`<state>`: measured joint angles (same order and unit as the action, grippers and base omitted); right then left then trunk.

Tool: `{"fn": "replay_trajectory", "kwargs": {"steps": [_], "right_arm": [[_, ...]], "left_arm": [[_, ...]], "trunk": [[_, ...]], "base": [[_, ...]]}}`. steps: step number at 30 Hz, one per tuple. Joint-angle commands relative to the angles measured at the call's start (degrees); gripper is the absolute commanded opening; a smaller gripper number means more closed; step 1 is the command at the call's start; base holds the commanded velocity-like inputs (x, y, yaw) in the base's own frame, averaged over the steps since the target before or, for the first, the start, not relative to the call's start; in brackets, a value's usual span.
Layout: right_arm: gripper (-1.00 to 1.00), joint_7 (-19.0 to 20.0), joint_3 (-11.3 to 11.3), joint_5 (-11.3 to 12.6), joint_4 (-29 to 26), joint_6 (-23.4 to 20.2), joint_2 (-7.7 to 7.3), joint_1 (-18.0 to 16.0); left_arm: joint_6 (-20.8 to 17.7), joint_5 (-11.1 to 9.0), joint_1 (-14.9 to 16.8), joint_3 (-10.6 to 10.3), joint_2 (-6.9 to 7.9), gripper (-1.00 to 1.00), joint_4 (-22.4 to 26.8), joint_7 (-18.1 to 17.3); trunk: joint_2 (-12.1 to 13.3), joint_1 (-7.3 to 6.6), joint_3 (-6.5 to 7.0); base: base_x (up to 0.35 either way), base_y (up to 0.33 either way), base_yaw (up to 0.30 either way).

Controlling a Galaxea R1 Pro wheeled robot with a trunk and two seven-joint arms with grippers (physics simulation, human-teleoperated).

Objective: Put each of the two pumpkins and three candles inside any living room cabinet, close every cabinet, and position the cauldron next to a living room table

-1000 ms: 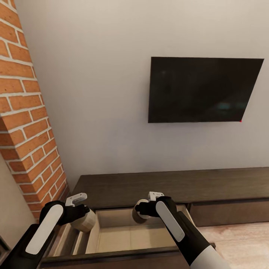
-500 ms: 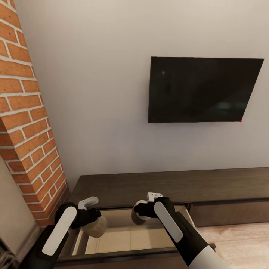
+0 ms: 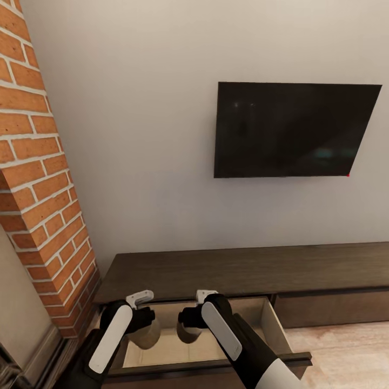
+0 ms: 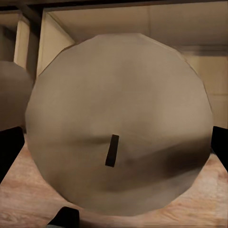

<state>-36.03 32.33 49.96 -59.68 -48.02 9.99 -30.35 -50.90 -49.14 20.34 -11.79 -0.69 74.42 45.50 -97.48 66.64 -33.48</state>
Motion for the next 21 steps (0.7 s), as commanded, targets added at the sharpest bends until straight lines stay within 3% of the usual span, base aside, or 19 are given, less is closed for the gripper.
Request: {"fn": "replay_trajectory", "kwargs": {"steps": [1,6,21], "right_arm": [[-1.00,-0.72,0.10,0.46,0.07,-0.03,0.00,-0.06],[-1.00,-0.77,0.15,0.32,0.49,-0.06,0.00,-0.11],[-1.00,-0.80,0.17,0.07,0.53,-0.06,0.00,-0.06]], "left_arm": [[0.13,-0.37,0.05,-0.40,0.02,-1.00,-0.01,0.61],[1.06,-0.18,0.05,-2.32,0.16,-1.00,-0.29,0.56],[1.10,-0.17,0.05,-2.48,0.25,-1.00,-0.21,0.53]], "trunk": [[-0.04,0.00,-0.06],[-0.04,0.00,-0.06],[-0.04,0.00,-0.06]], "base": [[0.000,0.000,0.000],[0.048,0.025,0.000],[0.073,0.007,0.000]]}}
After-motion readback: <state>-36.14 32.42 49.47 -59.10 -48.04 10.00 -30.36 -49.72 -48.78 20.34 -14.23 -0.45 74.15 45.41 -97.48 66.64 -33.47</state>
